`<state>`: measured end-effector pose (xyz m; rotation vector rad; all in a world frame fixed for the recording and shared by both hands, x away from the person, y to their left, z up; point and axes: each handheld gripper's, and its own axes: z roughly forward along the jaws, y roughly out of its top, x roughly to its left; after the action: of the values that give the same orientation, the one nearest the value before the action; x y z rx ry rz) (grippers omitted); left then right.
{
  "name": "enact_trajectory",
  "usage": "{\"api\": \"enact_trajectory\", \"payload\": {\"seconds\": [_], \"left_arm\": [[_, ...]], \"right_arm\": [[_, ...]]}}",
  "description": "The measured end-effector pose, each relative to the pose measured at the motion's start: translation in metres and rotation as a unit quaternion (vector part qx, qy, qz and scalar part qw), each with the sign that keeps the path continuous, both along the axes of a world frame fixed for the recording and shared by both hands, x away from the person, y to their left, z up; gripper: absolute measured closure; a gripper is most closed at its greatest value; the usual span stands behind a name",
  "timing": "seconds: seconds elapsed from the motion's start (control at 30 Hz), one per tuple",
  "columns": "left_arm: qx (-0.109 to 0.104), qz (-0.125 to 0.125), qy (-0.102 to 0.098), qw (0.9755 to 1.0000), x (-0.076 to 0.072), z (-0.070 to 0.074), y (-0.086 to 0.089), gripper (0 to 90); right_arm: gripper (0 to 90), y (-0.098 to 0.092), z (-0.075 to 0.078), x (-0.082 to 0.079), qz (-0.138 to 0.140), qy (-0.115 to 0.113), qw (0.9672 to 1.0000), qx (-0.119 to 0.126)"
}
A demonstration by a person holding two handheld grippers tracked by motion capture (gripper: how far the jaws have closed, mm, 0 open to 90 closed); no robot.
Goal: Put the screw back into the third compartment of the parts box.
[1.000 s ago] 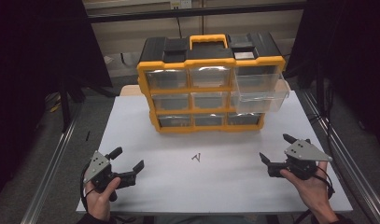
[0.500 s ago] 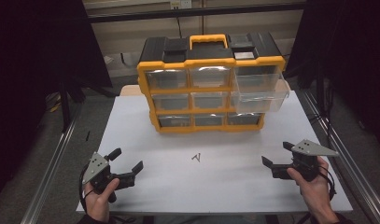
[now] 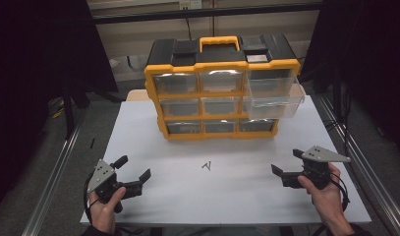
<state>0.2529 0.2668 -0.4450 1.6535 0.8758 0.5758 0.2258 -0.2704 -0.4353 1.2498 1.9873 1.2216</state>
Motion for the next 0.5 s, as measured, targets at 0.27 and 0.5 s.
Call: {"api": "enact_trajectory", "payload": {"seconds": [0.27, 0.5], "left_arm": [[0.005, 0.004, 0.001, 1.0, -0.001, 0.001, 0.0, 3.2], [0.008, 0.001, 0.001, 1.0, -0.001, 0.001, -0.001, 3.2]], "right_arm": [[5.4, 0.012, 0.003, 0.008, 0.032, 0.013, 0.9992, -0.02], [5.0, 0.032, 0.005, 0.015, 0.071, 0.027, 0.9964, -0.039]]}}
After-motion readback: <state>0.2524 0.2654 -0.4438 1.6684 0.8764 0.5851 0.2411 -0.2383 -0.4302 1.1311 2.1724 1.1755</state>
